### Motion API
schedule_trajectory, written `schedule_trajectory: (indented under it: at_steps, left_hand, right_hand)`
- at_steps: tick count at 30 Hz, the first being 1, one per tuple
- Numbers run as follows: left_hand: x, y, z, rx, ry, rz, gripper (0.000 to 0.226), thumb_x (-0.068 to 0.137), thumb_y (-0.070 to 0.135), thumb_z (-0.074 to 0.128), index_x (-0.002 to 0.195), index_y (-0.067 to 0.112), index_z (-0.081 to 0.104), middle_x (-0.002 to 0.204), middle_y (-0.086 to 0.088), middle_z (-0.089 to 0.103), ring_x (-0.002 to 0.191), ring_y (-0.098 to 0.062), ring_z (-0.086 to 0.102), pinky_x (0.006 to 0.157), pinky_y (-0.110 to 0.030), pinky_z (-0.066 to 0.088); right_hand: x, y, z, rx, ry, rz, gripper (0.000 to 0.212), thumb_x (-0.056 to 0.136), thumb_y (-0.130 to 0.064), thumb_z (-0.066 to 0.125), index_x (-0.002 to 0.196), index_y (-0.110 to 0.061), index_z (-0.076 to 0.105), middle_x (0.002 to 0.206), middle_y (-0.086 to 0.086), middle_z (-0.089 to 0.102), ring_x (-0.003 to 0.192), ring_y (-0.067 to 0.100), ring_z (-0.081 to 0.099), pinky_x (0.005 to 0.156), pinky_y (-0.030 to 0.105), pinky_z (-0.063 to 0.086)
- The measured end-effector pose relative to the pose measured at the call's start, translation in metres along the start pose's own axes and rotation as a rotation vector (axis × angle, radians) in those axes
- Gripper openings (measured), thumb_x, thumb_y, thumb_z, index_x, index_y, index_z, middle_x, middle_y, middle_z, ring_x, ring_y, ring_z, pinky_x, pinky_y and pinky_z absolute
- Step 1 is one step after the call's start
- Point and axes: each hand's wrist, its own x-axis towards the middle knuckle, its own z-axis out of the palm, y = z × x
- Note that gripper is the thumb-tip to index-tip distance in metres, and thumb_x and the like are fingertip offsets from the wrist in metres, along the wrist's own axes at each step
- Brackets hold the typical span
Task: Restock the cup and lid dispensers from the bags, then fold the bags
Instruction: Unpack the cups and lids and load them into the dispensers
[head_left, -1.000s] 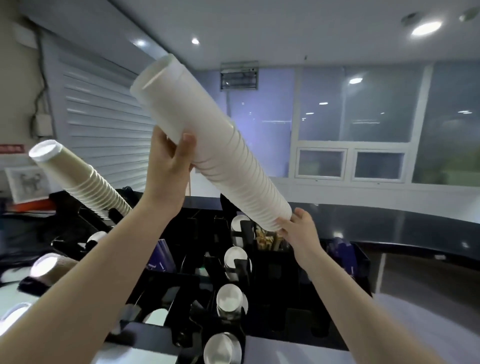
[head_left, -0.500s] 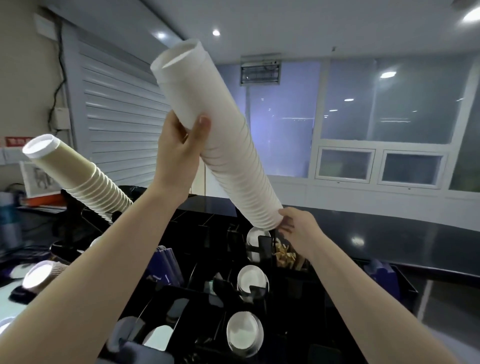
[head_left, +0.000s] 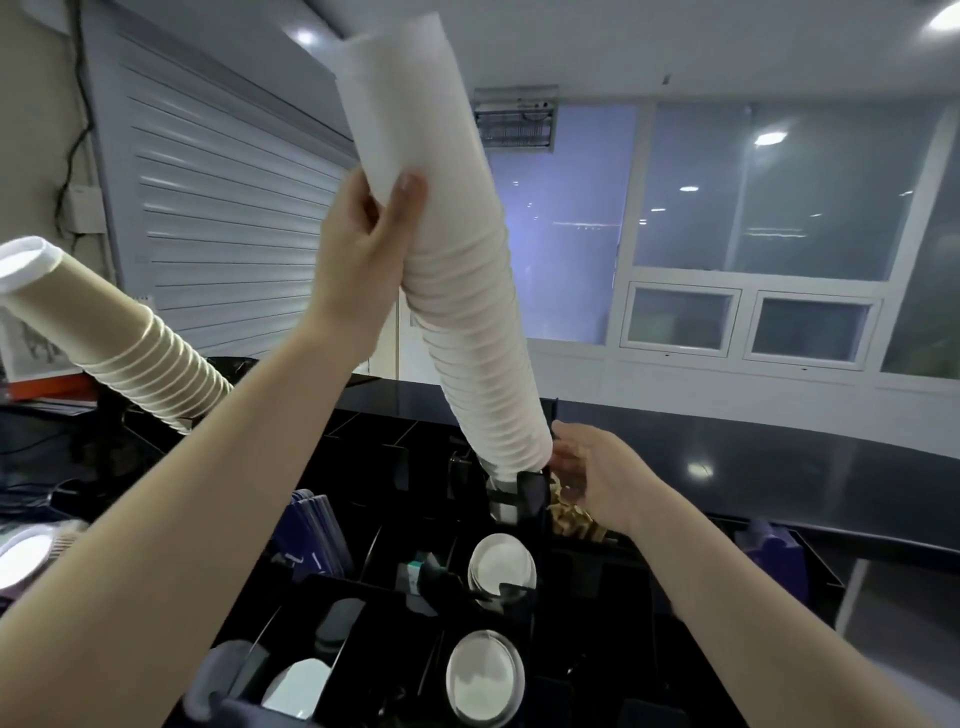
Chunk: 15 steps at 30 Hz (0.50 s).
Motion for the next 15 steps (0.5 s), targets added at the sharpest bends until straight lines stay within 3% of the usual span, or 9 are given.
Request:
schedule_trajectory:
  at_steps: [2,6,10,13,15]
  left_hand:
    - [-0.001,-0.011,0.002,0.013,-0.02,-0.021,0.063,0.069,0.06,0.059,0.108,0.011,0.057,0.103,-0.008,0.056,0.097,-0.019,0.054,0.089,-0.057,0.046]
    - [-0.001,-0.026,0.008,-0.017,-0.067,-0.043,0.047,0.071,0.056,0.061,0.103,0.021,0.057,0.096,0.002,0.061,0.09,-0.013,0.059,0.077,-0.04,0.049]
    - [0.001,-0.038,0.011,-0.067,-0.114,-0.117,0.066,0.069,0.054,0.065,0.117,0.01,0.055,0.105,-0.005,0.062,0.097,-0.016,0.062,0.076,-0.04,0.049]
    - [0.0,-0.049,0.014,-0.08,-0.138,-0.123,0.066,0.071,0.051,0.066,0.119,0.007,0.052,0.108,-0.004,0.064,0.1,-0.015,0.063,0.081,-0.036,0.051]
    - [-0.002,-0.056,0.015,-0.038,-0.149,-0.155,0.069,0.066,0.055,0.067,0.117,0.011,0.053,0.114,-0.012,0.062,0.107,-0.024,0.061,0.09,-0.049,0.051]
  right_hand:
    - [0.003,0.005,-0.002,0.007,0.02,0.041,0.016,0.086,-0.026,0.065,0.093,-0.011,0.068,0.077,0.001,0.069,0.066,0.015,0.059,0.059,0.028,0.044]
    - [0.011,0.011,-0.003,0.08,0.039,0.132,0.02,0.085,-0.025,0.065,0.09,-0.006,0.066,0.077,0.007,0.065,0.062,0.02,0.056,0.057,0.029,0.043]
    - [0.021,0.017,-0.001,0.129,0.094,0.189,0.028,0.085,-0.024,0.063,0.102,-0.002,0.062,0.086,0.01,0.059,0.07,0.022,0.054,0.062,0.03,0.046]
    - [0.029,0.02,-0.001,0.088,0.139,0.194,0.031,0.084,-0.022,0.064,0.107,-0.002,0.062,0.093,0.012,0.059,0.075,0.023,0.053,0.065,0.033,0.046]
    - [0.033,0.02,-0.002,0.048,0.139,0.226,0.031,0.083,-0.028,0.064,0.102,-0.003,0.064,0.085,0.01,0.06,0.071,0.022,0.053,0.067,0.033,0.044]
